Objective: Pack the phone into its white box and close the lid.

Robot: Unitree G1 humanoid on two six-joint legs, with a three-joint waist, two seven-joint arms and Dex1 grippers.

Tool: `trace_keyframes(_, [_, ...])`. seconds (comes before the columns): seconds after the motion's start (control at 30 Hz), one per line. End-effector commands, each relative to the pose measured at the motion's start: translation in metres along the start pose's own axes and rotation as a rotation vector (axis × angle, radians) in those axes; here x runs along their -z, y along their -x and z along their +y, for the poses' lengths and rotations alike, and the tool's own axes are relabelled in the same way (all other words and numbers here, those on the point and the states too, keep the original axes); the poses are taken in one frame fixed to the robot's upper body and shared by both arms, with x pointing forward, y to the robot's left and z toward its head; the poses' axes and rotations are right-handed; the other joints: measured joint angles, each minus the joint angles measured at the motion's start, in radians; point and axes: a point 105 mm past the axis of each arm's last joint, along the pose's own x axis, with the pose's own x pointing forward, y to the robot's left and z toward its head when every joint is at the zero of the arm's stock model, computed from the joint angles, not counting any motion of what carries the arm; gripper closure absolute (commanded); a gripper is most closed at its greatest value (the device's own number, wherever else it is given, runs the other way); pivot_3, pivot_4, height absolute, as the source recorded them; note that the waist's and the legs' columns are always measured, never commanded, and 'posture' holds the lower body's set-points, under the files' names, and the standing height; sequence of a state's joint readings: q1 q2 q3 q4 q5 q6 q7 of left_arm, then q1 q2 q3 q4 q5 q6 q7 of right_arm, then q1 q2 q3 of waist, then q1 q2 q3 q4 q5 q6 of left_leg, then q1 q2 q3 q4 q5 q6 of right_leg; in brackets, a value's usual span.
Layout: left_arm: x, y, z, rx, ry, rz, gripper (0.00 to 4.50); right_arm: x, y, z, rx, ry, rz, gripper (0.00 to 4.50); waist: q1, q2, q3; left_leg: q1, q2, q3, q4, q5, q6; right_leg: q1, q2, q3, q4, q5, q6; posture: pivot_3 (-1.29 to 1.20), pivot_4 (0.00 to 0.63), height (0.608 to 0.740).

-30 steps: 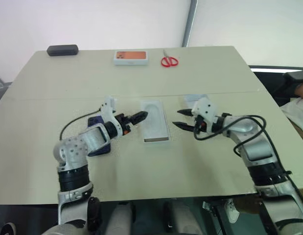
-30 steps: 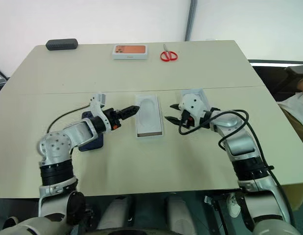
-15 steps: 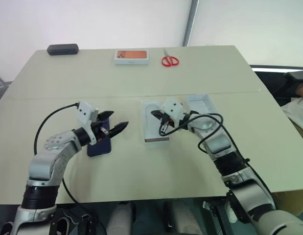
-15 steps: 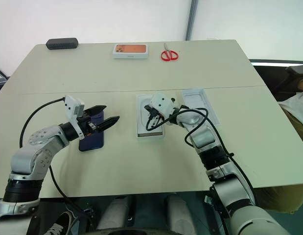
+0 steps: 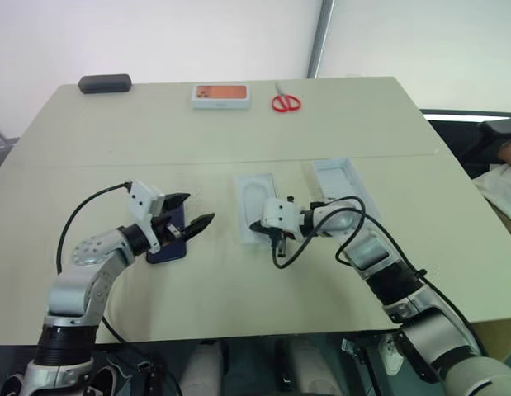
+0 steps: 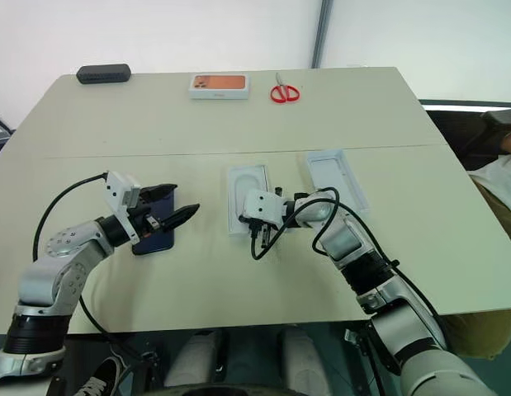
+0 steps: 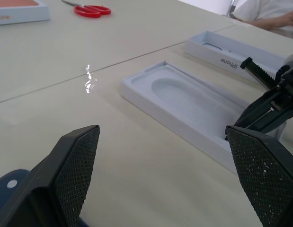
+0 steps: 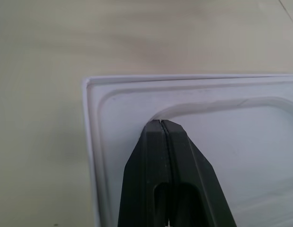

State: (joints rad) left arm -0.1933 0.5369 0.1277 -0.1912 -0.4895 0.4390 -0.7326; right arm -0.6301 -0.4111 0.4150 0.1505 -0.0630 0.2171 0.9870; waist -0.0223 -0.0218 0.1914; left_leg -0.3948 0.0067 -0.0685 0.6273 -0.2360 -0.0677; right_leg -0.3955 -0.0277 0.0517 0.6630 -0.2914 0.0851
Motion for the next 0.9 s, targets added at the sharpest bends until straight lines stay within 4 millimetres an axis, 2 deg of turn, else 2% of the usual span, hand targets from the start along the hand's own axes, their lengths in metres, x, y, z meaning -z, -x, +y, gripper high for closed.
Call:
trace_keyframes(0.03, [-0.013,-0.001,0.0,-0.004,-0.05,-0.046,0.0,-0.022,0.006,-0.007,0.019,0.016,-0.066,4.49,0.001,0.0,0.0,0.0,0.0,0.0,0.0,0.0,0.0,0.0,0.0,0.0,0.0,0.0,0.0,0.0,0.15,0.74])
trace_keyframes(0.13, [-0.013,-0.002,0.001,-0.011,-0.051,-0.052,0.0,-0.021,0.007,-0.01,0.034,0.003,-0.066,4.49,0.002,0.0,0.0,0.0,0.0,0.0,0.0,0.0,0.0,0.0,0.0,0.0,0.0,0.0,0.0,0.0,0.15,0.74])
trace_keyframes(0.23, [-0.013,-0.002,0.001,-0.015,-0.055,-0.053,0.0,-0.015,0.008,-0.021,0.103,0.028,-0.039,4.49,0.002,0.0,0.0,0.0,0.0,0.001,0.0,0.0,0.0,0.0,0.0,0.0,0.0,0.0,0.0,0.0,0.15,0.74])
trace_keyframes(0.4, [-0.013,0.001,0.001,-0.017,-0.057,-0.05,0.0,-0.026,0.013,-0.047,0.245,0.016,-0.09,4.49,0.0,0.0,0.0,0.0,0.0,0.001,0.0,0.0,0.0,0.0,0.0,0.0,0.0,0.0,0.0,0.0,0.15,0.74])
trace_keyframes(0.5, [-0.012,0.002,0.003,-0.015,-0.053,-0.044,0.0,-0.021,0.009,-0.053,0.291,0.019,-0.082,4.49,0.001,0.0,0.0,0.0,0.001,0.001,0.0,0.0,0.0,-0.001,0.001,0.0,0.0,0.0,-0.001,0.0,0.15,0.74])
trace_keyframes(0.6, [-0.012,0.003,0.003,-0.014,-0.054,-0.041,0.0,-0.006,0.002,-0.054,0.319,0.045,-0.025,4.49,0.002,0.0,0.0,0.0,0.001,0.001,0.0,0.0,0.0,0.0,0.001,0.0,0.0,0.0,-0.001,0.0,0.15,0.74])
trace_keyframes(0.77, [-0.008,0.002,0.0,-0.013,-0.051,-0.03,0.0,0.012,-0.008,-0.043,0.293,0.086,0.041,4.49,0.002,0.0,0.0,0.0,0.0,0.002,0.0,0.0,0.0,-0.001,0.0,0.001,0.0,0.0,-0.001,0.0,0.15,0.74])
trace_keyframes(0.83, [-0.006,0.003,-0.001,-0.011,-0.049,-0.021,0.0,0.009,-0.009,-0.042,0.284,0.087,0.036,4.49,0.0,0.0,0.0,0.0,0.0,0.002,0.0,0.0,0.0,-0.001,0.0,0.001,0.0,0.0,-0.001,0.0,0.15,0.74])
trace_keyframes(0.9, [-0.005,0.004,-0.002,-0.005,-0.037,-0.011,0.0,-0.003,-0.008,-0.043,0.281,0.033,-0.024,4.49,-0.001,0.0,0.0,0.0,0.001,0.002,0.0,0.0,0.0,-0.001,0.001,0.0,0.0,0.0,-0.001,0.0,0.15,0.74])
